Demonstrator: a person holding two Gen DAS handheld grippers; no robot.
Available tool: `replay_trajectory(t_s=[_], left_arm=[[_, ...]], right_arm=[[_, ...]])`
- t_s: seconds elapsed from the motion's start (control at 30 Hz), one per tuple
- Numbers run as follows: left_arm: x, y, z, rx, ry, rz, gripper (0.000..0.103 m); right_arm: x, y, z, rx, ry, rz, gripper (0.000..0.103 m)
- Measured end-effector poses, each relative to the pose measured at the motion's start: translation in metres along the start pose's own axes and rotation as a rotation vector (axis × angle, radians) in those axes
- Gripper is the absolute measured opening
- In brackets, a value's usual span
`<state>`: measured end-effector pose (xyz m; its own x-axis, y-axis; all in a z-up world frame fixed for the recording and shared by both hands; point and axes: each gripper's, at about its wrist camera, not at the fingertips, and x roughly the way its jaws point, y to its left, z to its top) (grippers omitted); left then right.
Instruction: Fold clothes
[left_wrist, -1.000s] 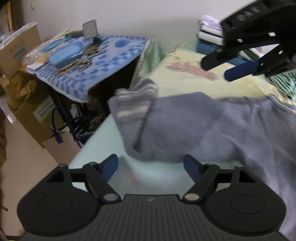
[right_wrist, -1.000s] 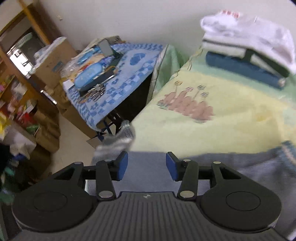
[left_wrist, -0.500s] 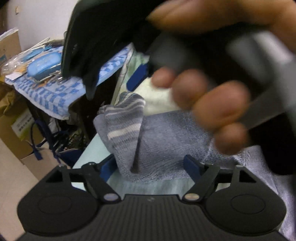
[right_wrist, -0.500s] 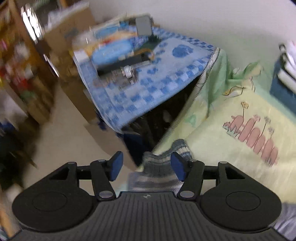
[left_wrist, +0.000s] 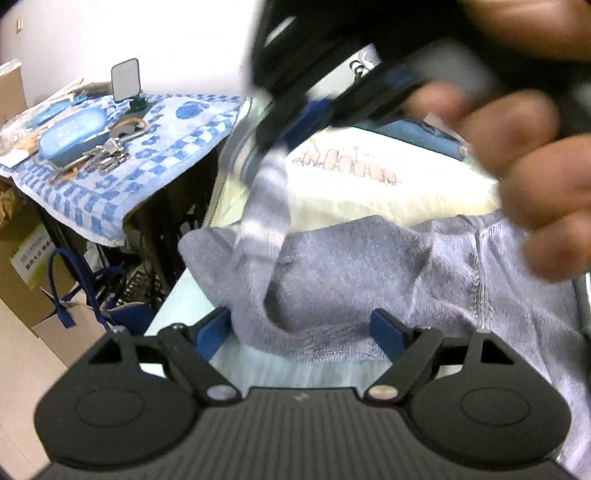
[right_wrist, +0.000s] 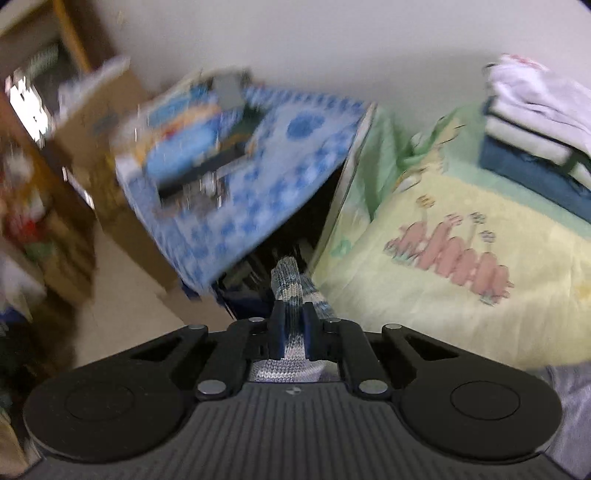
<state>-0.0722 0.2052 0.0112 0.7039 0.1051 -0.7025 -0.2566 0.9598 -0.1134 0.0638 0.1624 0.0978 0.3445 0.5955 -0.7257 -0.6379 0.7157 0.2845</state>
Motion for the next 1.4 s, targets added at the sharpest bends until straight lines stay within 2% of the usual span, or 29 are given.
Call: replay_trajectory(t_s=[0.2, 0.33, 0.5, 0.6, 0.67, 0.73, 0.87, 1.07, 1.37, 1.4], left_arm=[[0.013, -0.011, 0.011, 0.007, 0.033, 0.028, 0.078], [0.019, -0.033, 0.019, 0.023, 0.052, 0.058, 0.074], [0.024, -0.067, 0.027, 0.064, 0.062, 0.087, 0.059], [0.022, -0.087, 0.028, 0.055, 0.084, 0.072, 0.059], [0.017, -0.102, 0.026, 0.070, 0.070, 0.077, 0.059], [0.015, -0.120, 0.024, 0.107, 0.052, 0.103, 0.058], [0.014, -0.148, 0.019, 0.134, 0.050, 0.124, 0.047], [0.011, -0.182, 0.014, 0.165, 0.034, 0.160, 0.048], [0.011, -0.225, -0.006, 0.243, 0.048, 0.152, 0.048], [0.012, -0.229, -0.010, 0.256, 0.049, 0.153, 0.048]], right_arm=[[-0.070, -0.035, 0.003, 0.139, -0.210, 0.063, 0.007], [-0.113, -0.058, -0.002, 0.186, -0.316, 0.058, 0.007], [-0.158, -0.093, -0.013, 0.248, -0.405, 0.069, 0.007], [-0.183, -0.115, -0.025, 0.284, -0.457, 0.069, 0.007], [-0.200, -0.129, -0.035, 0.306, -0.492, 0.060, 0.007], [-0.217, -0.145, -0.046, 0.331, -0.524, 0.058, 0.007], [-0.249, -0.177, -0.068, 0.384, -0.574, 0.067, 0.007], [-0.291, -0.214, -0.096, 0.429, -0.646, 0.048, 0.006], [-0.336, -0.264, -0.153, 0.491, -0.720, 0.007, 0.000], [-0.337, -0.267, -0.158, 0.491, -0.704, -0.014, 0.000]])
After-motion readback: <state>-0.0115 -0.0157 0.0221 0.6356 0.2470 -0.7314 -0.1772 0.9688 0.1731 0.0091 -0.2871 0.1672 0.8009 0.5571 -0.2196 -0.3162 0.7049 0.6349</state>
